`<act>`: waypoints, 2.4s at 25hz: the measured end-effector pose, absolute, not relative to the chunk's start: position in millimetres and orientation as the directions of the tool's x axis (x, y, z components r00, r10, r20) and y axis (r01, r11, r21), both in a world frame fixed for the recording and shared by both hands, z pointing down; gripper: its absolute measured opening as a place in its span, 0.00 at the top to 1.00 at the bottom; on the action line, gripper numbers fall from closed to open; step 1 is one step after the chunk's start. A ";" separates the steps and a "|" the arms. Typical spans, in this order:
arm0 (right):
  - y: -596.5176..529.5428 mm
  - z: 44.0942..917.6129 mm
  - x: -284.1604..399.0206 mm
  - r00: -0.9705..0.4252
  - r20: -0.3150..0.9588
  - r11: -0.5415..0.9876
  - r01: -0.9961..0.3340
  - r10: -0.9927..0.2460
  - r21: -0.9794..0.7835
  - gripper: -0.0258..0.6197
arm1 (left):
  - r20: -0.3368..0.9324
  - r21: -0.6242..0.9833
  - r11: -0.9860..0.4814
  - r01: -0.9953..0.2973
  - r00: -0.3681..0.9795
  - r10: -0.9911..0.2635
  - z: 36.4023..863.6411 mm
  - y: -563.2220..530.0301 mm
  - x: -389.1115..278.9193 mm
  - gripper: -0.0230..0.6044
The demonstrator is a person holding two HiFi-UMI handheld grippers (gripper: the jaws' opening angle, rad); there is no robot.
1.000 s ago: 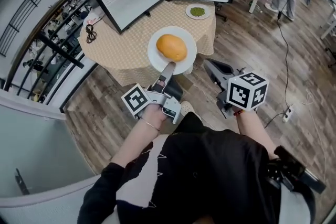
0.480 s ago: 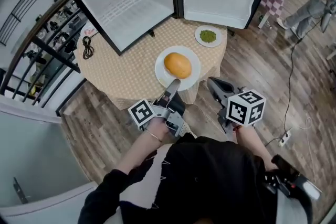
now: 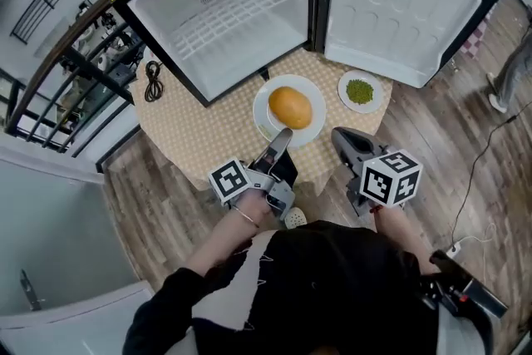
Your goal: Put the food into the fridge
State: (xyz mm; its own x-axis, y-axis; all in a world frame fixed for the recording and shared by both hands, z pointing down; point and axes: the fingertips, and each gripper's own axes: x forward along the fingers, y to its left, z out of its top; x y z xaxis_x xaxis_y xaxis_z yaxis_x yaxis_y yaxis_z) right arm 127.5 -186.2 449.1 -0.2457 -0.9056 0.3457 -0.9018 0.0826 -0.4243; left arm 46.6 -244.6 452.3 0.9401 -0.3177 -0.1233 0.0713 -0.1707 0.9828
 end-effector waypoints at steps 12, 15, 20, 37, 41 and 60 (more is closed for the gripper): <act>-245.4 434.9 139.8 -0.282 0.305 0.143 -0.902 -0.910 -0.407 0.93 | -0.161 0.978 -0.186 0.096 0.914 -0.372 434.4 -291.2 54.4 0.92; -260.6 433.9 133.6 -0.324 0.297 0.187 -0.893 -0.898 -0.410 0.93 | -0.165 0.976 -0.195 0.092 0.900 -0.403 431.6 -298.7 47.5 0.92; -292.7 433.7 124.6 -0.412 0.290 0.271 -0.866 -0.864 -0.421 0.93 | -0.149 0.977 -0.206 0.057 0.872 -0.467 431.7 -309.4 35.7 0.92; -343.0 409.9 142.4 -0.665 0.294 0.569 -0.743 -0.687 -0.353 0.93 | -0.178 0.974 -0.224 0.015 0.660 -0.730 412.2 -358.6 54.3 0.92; -348.2 397.1 160.6 -0.716 0.278 0.628 -0.696 -0.640 -0.347 0.93 | -0.193 0.971 -0.237 0.011 0.616 -0.764 403.1 -370.4 75.1 0.92; -408.0 323.5 168.7 -0.776 0.108 0.739 -0.626 -0.621 -0.250 0.93 | -0.198 0.966 -0.255 -0.032 0.545 -0.815 346.2 -431.7 96.2 0.92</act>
State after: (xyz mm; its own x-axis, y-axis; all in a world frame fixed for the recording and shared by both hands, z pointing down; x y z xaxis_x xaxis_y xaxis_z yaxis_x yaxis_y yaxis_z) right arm 168.7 -408.0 323.5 -0.7765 -0.6208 0.1085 -0.6256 0.7388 -0.2504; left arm 96.2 -431.7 346.2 0.5445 -0.8151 -0.1976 -0.0315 -0.2553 0.9663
